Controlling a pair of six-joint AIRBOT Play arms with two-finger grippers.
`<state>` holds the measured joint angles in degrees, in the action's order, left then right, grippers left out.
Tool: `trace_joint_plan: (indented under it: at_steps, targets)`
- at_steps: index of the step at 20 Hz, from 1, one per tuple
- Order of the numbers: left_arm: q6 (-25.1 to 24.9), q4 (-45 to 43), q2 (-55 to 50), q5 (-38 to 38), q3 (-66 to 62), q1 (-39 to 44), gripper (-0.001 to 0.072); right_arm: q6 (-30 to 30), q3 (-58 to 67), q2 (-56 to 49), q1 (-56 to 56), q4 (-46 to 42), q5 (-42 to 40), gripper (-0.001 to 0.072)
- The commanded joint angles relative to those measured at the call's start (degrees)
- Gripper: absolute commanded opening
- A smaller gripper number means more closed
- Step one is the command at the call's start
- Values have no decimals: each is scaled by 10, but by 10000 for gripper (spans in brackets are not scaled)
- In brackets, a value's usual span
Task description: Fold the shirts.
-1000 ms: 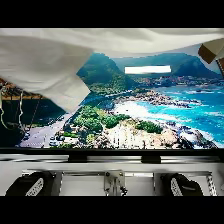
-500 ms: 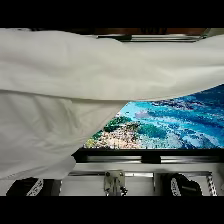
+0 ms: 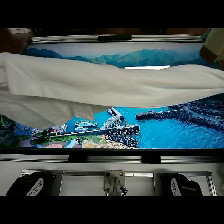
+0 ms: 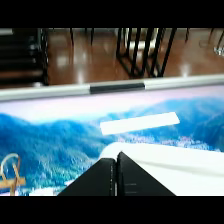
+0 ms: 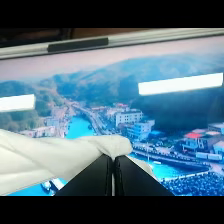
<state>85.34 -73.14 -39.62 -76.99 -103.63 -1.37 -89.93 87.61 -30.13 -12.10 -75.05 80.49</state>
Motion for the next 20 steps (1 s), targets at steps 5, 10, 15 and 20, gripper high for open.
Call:
trace_joint_plan:
  at_steps: [5,10,15,20]
  targets:
    - [0,7,3,-49,36,0,36,-31,0,-12,0,24,107,64]
    - [0,7,2,-86,111,0,37,-44,-102,-12,0,17,204,64]
    - [-1,20,-29,-26,243,0,37,-44,-263,-35,0,28,101,64]
    - [-2,101,-124,149,261,0,38,-86,-274,-142,0,106,-135,64]
